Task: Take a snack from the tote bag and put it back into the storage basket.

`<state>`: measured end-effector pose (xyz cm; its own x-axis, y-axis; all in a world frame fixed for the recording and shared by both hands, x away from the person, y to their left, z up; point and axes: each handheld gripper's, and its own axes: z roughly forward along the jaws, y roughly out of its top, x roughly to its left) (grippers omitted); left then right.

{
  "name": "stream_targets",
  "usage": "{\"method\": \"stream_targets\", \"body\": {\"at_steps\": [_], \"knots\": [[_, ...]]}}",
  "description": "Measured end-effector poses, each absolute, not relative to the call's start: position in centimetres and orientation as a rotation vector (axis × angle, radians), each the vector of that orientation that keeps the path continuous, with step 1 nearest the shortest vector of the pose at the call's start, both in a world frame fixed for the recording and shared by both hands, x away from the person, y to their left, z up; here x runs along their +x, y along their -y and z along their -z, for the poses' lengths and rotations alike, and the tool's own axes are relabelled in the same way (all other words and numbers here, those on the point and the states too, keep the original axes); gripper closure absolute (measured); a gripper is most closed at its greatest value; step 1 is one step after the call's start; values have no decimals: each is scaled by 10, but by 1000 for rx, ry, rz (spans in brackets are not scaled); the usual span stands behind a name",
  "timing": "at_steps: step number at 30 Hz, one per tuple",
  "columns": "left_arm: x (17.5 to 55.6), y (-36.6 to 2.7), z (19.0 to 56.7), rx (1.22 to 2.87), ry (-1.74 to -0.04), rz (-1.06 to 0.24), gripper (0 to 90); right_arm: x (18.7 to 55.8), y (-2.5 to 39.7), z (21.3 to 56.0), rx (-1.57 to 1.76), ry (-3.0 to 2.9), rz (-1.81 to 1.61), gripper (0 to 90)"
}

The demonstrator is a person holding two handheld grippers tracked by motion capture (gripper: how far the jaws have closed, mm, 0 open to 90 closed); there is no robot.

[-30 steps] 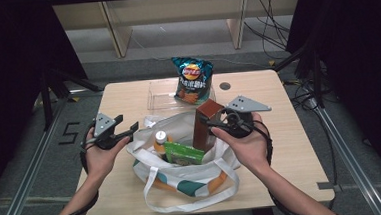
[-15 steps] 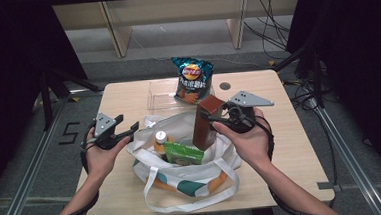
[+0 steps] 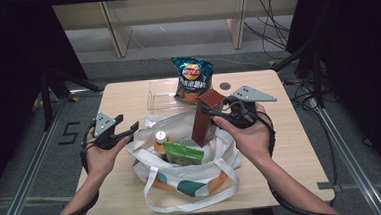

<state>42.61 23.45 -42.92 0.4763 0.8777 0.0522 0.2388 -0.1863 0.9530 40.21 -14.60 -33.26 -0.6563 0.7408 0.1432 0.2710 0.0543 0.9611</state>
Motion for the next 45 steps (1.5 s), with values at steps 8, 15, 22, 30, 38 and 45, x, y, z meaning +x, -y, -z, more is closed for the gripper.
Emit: {"method": "stream_targets", "body": {"at_steps": [8,15,22,30,38,45], "knots": [[426,-235,429,1696,-965,-778,346,404,148,327,1035,-1926,-1647,392],[426,-233,429,1695,-961,-778,345,406,150,325,1019,-1920,-1627,393],[426,-233,429,1694,-962,-779,345,408,151,321,1010,-1910,-1633,393],[426,-233,429,1695,-961,-780,345,410,152,315,1017,-1896,-1645,393],[426,-233,429,1694,-961,-779,345,411,152,311,1033,-1881,-1644,393],[426,-233,429,1695,-962,-780,345,413,153,307,1022,-1873,-1650,394]]}}
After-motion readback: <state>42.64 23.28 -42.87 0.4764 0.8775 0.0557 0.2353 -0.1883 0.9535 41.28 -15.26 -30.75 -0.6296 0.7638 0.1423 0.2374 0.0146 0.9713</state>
